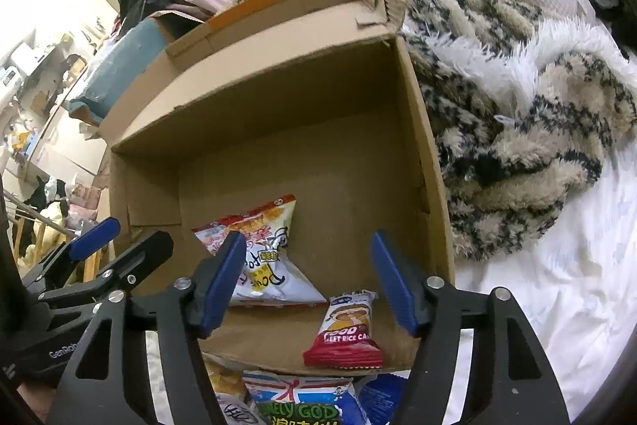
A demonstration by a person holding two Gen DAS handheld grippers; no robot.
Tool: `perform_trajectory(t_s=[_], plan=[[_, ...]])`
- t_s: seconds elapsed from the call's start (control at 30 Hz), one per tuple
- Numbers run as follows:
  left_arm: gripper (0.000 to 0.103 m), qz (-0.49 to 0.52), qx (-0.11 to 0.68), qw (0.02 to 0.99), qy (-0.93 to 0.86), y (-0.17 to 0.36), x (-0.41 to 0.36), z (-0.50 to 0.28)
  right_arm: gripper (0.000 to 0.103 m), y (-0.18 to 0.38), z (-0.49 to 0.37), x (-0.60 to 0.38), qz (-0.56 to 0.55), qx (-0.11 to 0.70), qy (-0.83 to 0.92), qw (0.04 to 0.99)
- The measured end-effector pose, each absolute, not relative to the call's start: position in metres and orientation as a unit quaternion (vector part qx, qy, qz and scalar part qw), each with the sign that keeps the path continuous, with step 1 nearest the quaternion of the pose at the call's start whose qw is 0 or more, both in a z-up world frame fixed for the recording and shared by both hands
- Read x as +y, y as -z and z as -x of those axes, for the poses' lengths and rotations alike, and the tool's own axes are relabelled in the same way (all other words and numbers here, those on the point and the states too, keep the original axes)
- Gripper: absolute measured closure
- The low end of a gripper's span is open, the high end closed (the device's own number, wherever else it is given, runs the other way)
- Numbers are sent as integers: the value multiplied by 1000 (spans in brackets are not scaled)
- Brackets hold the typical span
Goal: Organize snacks
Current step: 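Carry both snacks into the cardboard box and open both tools to drop them, then withdraw both tools and grasp the orange chip bag with the left tool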
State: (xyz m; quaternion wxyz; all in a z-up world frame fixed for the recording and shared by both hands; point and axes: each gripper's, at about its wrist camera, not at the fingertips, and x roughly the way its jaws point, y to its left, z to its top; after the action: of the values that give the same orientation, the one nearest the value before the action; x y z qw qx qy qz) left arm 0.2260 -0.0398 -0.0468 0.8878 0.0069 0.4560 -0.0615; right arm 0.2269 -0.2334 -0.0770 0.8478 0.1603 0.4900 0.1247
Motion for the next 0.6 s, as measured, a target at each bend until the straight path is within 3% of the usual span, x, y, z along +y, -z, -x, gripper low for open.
perform_trajectory(t_s=[0.6], plan=[[10, -8, 430, 902, 49, 15, -19, -169, 31, 47, -197, -243, -158, 463, -133, 862]])
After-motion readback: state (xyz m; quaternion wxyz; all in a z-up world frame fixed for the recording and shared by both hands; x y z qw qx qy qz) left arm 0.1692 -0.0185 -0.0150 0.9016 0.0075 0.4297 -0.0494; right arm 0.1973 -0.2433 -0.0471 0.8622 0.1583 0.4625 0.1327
